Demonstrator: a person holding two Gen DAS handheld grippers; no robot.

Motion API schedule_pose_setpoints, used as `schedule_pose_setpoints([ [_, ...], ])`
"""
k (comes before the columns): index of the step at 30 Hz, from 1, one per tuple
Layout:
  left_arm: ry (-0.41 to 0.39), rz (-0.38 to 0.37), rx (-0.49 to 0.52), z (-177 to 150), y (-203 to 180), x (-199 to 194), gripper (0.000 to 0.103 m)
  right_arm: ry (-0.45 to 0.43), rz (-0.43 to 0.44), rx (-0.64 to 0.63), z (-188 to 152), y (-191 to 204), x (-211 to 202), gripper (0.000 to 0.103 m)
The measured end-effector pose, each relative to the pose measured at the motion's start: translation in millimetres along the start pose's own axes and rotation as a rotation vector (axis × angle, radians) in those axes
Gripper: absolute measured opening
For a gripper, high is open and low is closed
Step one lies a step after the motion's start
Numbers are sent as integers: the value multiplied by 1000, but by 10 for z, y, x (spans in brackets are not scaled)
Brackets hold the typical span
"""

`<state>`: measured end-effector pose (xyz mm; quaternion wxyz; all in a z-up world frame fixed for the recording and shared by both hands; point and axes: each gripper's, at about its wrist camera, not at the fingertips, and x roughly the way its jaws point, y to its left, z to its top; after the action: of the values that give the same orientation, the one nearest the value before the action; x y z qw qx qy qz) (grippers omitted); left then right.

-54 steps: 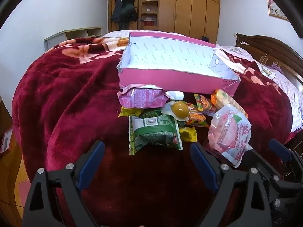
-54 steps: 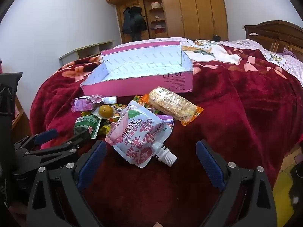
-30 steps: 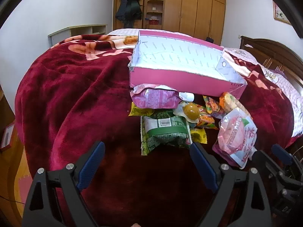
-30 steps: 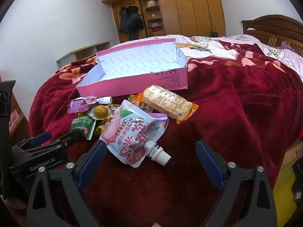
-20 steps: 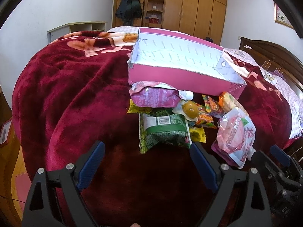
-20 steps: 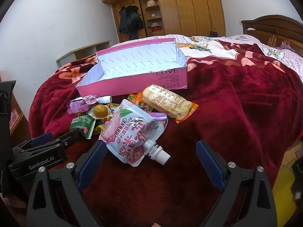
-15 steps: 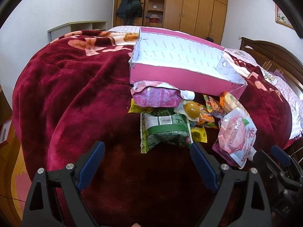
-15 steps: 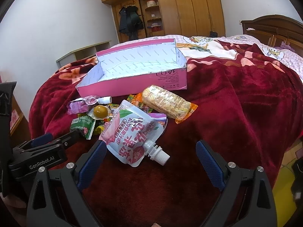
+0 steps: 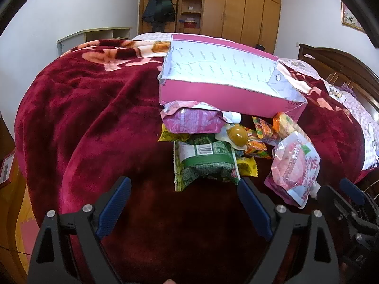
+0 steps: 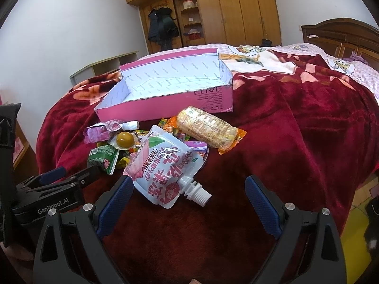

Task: Organize snacks
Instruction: 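Move both tools toward the snack pile beside the pink box, then grasp the pink snack pack with the left tool while the right tool grasps the spouted pouch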

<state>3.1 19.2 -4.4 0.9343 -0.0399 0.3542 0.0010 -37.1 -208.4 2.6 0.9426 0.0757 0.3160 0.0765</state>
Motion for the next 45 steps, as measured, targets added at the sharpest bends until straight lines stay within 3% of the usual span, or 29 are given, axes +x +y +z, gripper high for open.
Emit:
schedule_pose_setpoints([
  [18,-3,-9,-4,69,31,-26,94,3,12,-13,39,26,34,97],
  [33,-43,1,11,344,45,58,94,26,24,-35,75,62,129,97],
  [45,-50,11,27,643,-53,340,94,45,30,-45,70,66,229,97],
])
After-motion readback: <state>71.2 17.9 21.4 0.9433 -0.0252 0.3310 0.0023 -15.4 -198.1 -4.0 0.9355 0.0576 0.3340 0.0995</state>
